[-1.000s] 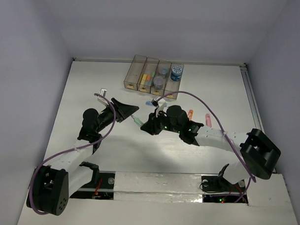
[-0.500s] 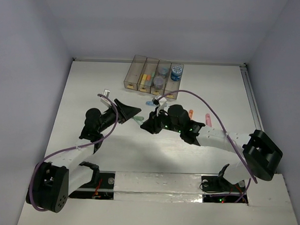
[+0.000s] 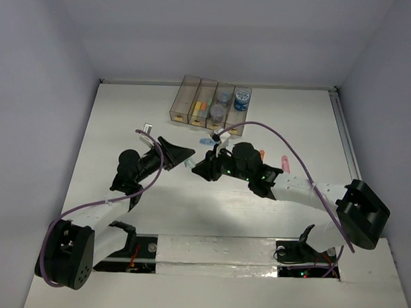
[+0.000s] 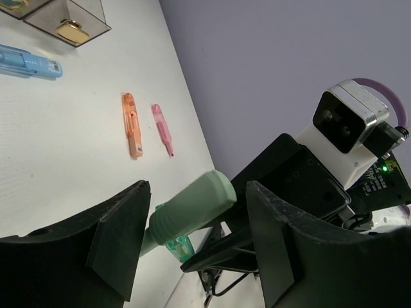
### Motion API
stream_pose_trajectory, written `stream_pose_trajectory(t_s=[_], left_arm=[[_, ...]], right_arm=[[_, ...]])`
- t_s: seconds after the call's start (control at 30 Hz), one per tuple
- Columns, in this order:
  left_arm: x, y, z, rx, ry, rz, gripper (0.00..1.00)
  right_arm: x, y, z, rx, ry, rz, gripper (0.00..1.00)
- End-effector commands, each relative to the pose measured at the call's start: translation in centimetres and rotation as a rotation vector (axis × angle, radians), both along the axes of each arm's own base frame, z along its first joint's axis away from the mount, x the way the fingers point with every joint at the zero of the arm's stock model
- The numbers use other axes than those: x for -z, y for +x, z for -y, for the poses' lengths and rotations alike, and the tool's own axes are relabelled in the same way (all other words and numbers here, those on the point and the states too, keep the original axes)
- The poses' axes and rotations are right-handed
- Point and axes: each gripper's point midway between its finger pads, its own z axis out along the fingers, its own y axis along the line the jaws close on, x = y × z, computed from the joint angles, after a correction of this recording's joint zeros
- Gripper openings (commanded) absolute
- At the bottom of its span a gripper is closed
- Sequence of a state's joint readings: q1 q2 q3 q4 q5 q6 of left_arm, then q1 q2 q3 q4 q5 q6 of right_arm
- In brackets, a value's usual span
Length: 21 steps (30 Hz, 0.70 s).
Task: Sort the stationery into containers
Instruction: Close the pen cap on the pen.
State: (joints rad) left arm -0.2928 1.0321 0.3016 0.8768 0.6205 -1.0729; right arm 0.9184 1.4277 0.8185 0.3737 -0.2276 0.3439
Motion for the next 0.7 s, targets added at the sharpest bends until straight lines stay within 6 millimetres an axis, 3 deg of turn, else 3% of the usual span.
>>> stream_pose_trajectory(t_s=[0.0,0.2,0.4,0.67], left_arm=[[-1.3,-0.4,0.2,0.017,-0.024,0.060,0.57],[-0.7,-0.2,0.1,0.005,-0.005,0.049,0.55],[-0.7,0.1,0.1,-0.003,0.006,0.048,0.36],[-0.5,0.3,-0.1,-0.020,0.022,0.046,0.35]], right_arm=[[-3.6,0.7,-1.3,0.003,0.081,0.075,0.00],[-3.3,0.5,-1.5,-0.009,0.042,0.079,0.00],[-3.0,0.4,-0.9,-0.003,0.019,0.081,0.00],[-2.1,0.1,-0.3,-0.001,-0.013,0.075,0.00]])
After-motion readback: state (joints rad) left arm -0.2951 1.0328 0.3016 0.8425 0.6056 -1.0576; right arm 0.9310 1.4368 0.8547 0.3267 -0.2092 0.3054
